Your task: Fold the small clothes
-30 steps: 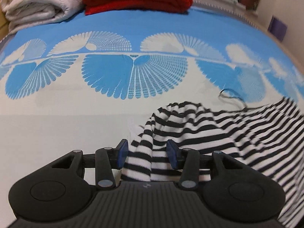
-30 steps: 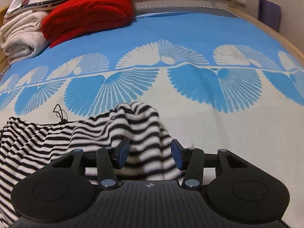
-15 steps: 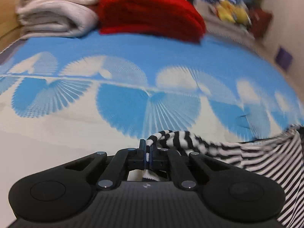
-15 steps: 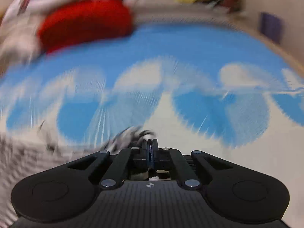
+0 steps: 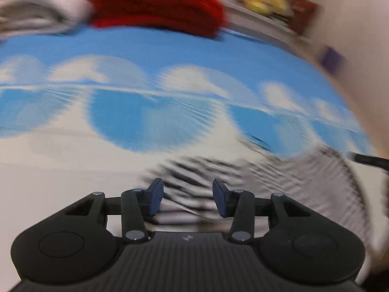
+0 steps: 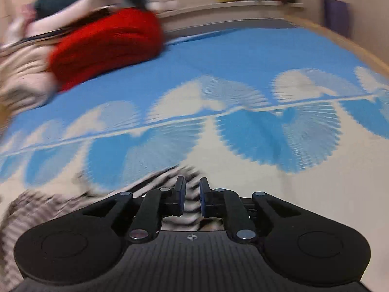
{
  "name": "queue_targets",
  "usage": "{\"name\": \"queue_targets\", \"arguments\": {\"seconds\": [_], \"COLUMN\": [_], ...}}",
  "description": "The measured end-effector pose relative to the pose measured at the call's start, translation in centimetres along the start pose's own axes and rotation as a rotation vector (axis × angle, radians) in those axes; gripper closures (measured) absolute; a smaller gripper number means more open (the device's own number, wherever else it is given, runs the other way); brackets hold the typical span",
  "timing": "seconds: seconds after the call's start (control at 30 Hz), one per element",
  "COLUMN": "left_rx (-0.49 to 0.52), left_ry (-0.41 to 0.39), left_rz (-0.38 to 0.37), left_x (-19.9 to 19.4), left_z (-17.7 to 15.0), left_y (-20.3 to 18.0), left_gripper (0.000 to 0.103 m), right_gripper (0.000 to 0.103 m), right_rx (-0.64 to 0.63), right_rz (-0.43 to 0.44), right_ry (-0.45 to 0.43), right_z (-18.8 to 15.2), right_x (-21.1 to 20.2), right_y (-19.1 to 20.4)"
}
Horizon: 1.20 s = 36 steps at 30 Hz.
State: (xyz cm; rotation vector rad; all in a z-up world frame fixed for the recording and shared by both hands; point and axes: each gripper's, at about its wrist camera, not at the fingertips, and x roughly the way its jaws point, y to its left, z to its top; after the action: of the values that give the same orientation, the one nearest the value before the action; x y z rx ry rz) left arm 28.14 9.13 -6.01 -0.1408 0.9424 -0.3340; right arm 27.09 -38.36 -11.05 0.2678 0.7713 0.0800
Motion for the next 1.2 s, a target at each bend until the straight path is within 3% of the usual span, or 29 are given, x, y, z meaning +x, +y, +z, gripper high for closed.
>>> {"name": "queue_targets", "arguments": {"seconds": [0.07,0.1,0.13,0.2,0.23,0.3,0.37,0.43,0.5,0.57,0.63,0.7,0.73,0.8,0.87,0.93,0.97,1.03,1.13,1.2], "left_rx": [0.108,0.175,0.232,0.316,0.302,0.255,0.264,0.306,0.411,0.561,0.637,0.585,0.527,0.427,0.355,0.338,0.363,0.367,0.247,0.201], "left_ry": [0.07,0.111,0.157,0.209,0.196,0.128,0.061,0.067,0.138,0.218,0.263,0.248,0.224,0.176,0.192,0.319,0.39,0.374,0.284,0.353], "left_rz": [-0.118,-0.123,-0.081,0.081,0.101,0.092,-0.012,-0.166,-0.232,-0.172,-0.061,-0.058,-0.05,-0.06,-0.051,0.043,0.104,0.108,0.085,0.131], "left_x": [1.3,2.5,3.9,6.4,6.4,4.9,2.7,1.7,2.4,4.5,6.4,5.6,4.5,2.1,1.0,2.4,3.4,2.7,0.3,1.0], "left_z": [-0.8,-1.5,-2.2,-3.5,-3.3,-2.5,-2.3,-2.9,-4.5,-6.8,-8.2,-7.6,-6.8,-5.8,-6.0,-7.8,-8.9,-9.2,-8.5,-9.5], "left_y": [-2.1,-3.4,-4.4,-5.8,-6.1,-7.2,-8.5,-10.4,-12.7,-15.0,-15.6,-15.4,-14.7,-13.4,-11.8,-9.7,-9.2,-8.8,-7.5,-6.1], "left_gripper": [0.055,0.055,0.054,0.043,0.044,0.056,0.057,0.057,0.057,0.057,0.057,0.057,0.059,0.061,0.064,0.068,0.068,0.069,0.069,0.071], "right_gripper": [0.091,0.091,0.091,0.092,0.094,0.095,0.09,0.088,0.088,0.087,0.085,0.085,0.087,0.087,0.087,0.087,0.087,0.087,0.087,0.087], "right_rx": [-0.099,-0.15,-0.182,-0.271,-0.295,-0.237,-0.215,-0.264,-0.3,-0.355,-0.441,-0.562,-0.622,-0.602,-0.496,-0.458,-0.438,-0.453,-0.404,-0.373], "right_rz": [0.088,0.117,0.116,-0.012,-0.029,-0.035,-0.039,0.065,0.206,0.324,0.396,0.302,0.28,0.29,0.294,0.245,0.199,0.166,0.127,0.051], "right_ry": [0.059,0.126,0.192,0.335,0.331,0.321,0.255,0.147,0.096,0.107,0.204,0.366,0.388,0.371,0.35,0.364,0.416,0.446,0.404,0.424], "right_z": [-1.3,-2.3,-3.1,-5.5,-6.1,-5.5,-4.8,-4.5,-4.9,-5.8,-8.0,-10.7,-11.7,-10.9,-9.5,-9.4,-9.9,-10.6,-9.8,-10.2], "right_x": [-0.6,-0.3,0.4,2.3,2.2,1.1,-1.1,-3.9,-5.9,-6.5,-5.6,-3.3,-3.2,-4.3,-5.2,-5.4,-4.8,-5.0,-6.4,-6.7], "right_y": [0.6,0.8,0.7,0.1,-0.4,-1.1,-0.8,0.8,2.5,4.2,6.1,6.9,6.9,6.9,5.2,3.3,2.2,1.1,0.6,-0.8]}}
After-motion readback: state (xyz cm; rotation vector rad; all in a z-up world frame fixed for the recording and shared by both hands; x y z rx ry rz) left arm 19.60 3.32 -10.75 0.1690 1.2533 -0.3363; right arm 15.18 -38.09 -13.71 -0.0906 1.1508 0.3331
